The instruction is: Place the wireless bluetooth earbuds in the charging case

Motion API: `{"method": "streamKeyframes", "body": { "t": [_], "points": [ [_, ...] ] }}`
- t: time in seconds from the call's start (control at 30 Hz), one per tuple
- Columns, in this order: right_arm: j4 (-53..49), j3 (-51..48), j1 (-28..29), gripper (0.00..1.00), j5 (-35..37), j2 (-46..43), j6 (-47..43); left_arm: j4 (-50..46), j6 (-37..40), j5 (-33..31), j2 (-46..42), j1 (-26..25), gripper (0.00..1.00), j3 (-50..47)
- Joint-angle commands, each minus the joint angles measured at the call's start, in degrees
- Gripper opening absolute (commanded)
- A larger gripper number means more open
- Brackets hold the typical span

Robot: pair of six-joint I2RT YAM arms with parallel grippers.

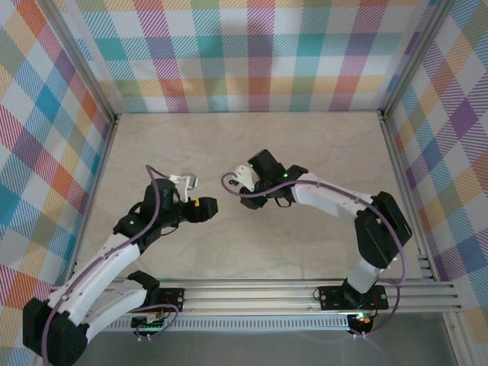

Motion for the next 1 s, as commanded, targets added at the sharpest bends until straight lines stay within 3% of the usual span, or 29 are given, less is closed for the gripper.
{"method": "streamKeyframes", "body": {
  "t": [0.0, 0.17, 0.37, 0.63, 0.87, 0.97],
  "points": [
    [2.57, -0.76, 2.31, 0.36, -0.41, -3.28, -2.72, 6.48, 4.82, 5.91, -4.0, 0.95, 0.76, -1.49],
    [4.54, -1.89, 6.61, 0.36, 3.44, -8.17, -5.82, 6.82, 8.78, 9.54, -7.73, 0.95, 0.77, -1.33],
    [10.14, -5.66, 9.08, 0.36, 5.3, -14.45, -8.26, 2.74, 8.2, 14.91, -1.36, 0.95, 0.74, 4.09],
    [9.99, -6.95, 9.63, 0.37, 5.83, -17.84, -12.2, 14.01, 2.26, 22.02, 5.12, 0.95, 0.69, 3.03],
    [9.92, -7.55, 10.1, 0.36, 5.17, -18.89, -13.38, 15.74, 1.54, 25.78, 9.83, 0.93, 0.63, 4.53],
    [9.99, -7.54, 10.26, 0.36, 5.29, -18.85, -13.58, 16.7, 1.1, 26.73, 10.5, 0.86, 0.56, 4.92]
  ]
}}
